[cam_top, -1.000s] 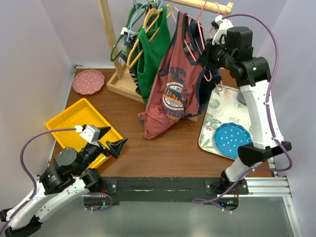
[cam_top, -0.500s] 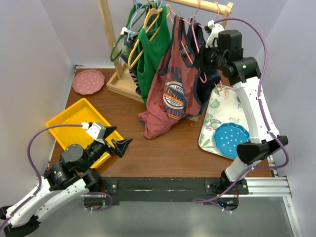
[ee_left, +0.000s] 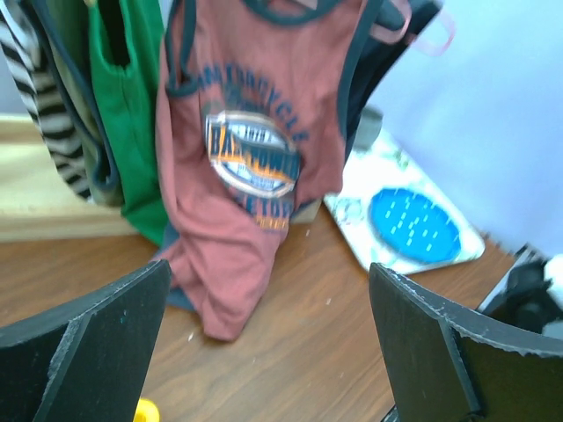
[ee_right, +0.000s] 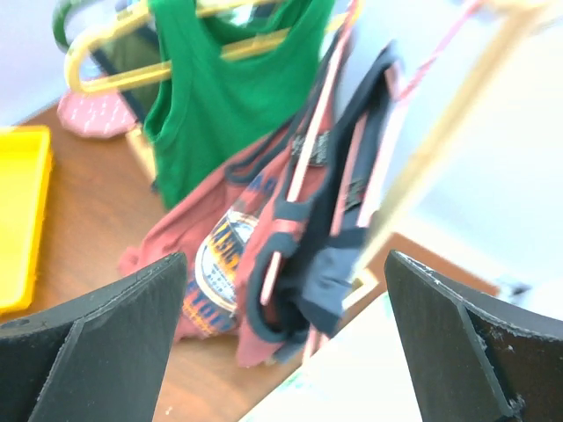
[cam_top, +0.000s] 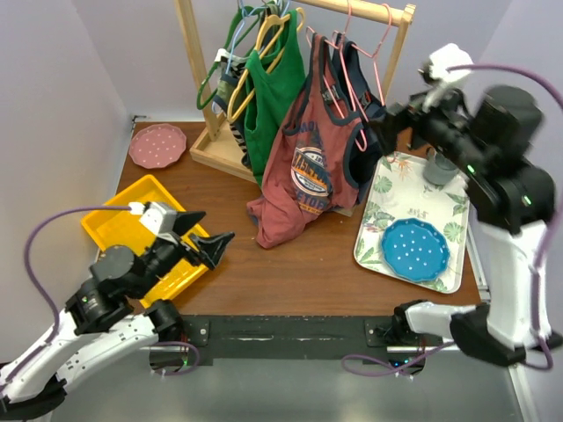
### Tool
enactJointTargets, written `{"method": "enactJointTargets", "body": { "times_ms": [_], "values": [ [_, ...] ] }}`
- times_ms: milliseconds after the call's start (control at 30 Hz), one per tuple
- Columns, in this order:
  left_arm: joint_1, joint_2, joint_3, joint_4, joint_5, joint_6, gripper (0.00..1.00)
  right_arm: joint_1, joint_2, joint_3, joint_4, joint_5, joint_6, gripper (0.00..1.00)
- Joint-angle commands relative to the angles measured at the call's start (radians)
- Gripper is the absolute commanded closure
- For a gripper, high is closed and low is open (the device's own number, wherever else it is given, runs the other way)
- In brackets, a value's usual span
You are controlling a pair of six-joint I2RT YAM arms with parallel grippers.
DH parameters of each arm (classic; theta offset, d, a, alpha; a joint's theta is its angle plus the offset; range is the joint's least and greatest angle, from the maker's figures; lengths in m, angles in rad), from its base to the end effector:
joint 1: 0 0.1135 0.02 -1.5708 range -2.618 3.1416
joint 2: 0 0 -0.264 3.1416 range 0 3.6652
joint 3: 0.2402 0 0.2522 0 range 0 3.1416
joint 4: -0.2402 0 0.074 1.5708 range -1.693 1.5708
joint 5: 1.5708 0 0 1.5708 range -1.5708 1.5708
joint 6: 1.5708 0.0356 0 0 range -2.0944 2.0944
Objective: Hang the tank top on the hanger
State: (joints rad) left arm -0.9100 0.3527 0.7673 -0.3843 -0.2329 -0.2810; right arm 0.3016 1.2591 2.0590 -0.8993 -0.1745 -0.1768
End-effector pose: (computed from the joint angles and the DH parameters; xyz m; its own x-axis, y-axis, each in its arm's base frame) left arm 0.0561 -0.0588 0.3616 -0.1559 -0.2391 -0.9584 0.6072 0.7421 -0.2839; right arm 0.1655 0.0579 0.5715 -0.0128 -0.1854 -0.9826 -0.4670 0.8700 -0.1580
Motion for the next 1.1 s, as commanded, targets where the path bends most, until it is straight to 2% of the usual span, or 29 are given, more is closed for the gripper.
{"method": "enactJointTargets", "body": {
  "times_ms": [0, 100, 167, 267, 500, 1067],
  "values": [
    [0.002, 0.028, 0.102, 0.002, -0.026, -0.032, 0.00, -0.038, -0.134, -0.147, 0.094, 0.092, -0.004, 0.01],
    [0.002, 0.042, 0.154, -0.047, -0.101, -0.050, 0.00, -0.073, -0.220, -0.230, 0.129, 0.211, 0.146, 0.01],
    [0.002, 0.052, 0.191, -0.079, -0.140, -0.043, 0.00, -0.094, -0.271, -0.290, 0.143, 0.304, 0.180, 0.01],
    [0.002, 0.066, 0.276, -0.106, -0.192, -0.001, 0.00, -0.114, -0.323, -0.350, 0.149, 0.360, 0.220, 0.02],
    [0.002, 0.118, 0.417, -0.139, -0.168, 0.058, 0.00, -0.154, -0.372, -0.408, 0.143, 0.336, 0.183, 0.01],
    [0.002, 0.141, 0.411, -0.130, -0.148, 0.083, 0.00, -0.174, -0.339, -0.402, 0.132, 0.260, 0.131, 0.01]
  ]
}}
